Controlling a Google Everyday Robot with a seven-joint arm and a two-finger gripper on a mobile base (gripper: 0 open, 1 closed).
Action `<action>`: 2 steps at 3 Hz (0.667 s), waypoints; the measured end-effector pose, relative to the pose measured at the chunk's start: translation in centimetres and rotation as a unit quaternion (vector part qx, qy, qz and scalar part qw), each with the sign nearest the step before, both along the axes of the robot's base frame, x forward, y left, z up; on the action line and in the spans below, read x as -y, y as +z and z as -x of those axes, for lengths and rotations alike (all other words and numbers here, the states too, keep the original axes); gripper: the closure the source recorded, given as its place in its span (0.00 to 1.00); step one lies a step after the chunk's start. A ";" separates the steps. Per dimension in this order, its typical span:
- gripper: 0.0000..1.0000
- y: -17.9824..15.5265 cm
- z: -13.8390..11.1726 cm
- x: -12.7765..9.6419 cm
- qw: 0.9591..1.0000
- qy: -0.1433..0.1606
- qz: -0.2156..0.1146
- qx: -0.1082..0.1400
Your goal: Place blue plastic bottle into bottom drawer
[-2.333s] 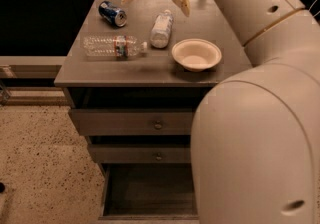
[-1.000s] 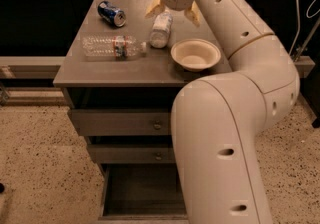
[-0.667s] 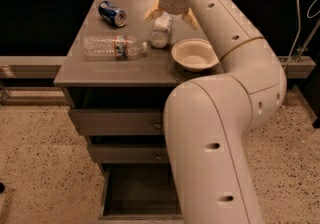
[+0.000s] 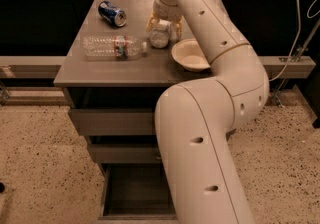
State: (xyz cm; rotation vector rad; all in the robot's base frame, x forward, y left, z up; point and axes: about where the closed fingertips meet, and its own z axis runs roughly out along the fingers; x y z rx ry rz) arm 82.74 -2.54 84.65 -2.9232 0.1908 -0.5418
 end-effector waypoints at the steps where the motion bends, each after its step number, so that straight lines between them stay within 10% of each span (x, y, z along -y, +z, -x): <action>1: 0.53 -0.3 0.3 -1.1 0.999 0.007 -0.029 -0.011; 2: 0.77 2.2 0.6 -1.9 0.996 0.022 -0.088 0.003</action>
Offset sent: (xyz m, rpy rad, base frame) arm -0.0080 0.0242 0.1022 0.4172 -0.0538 0.1121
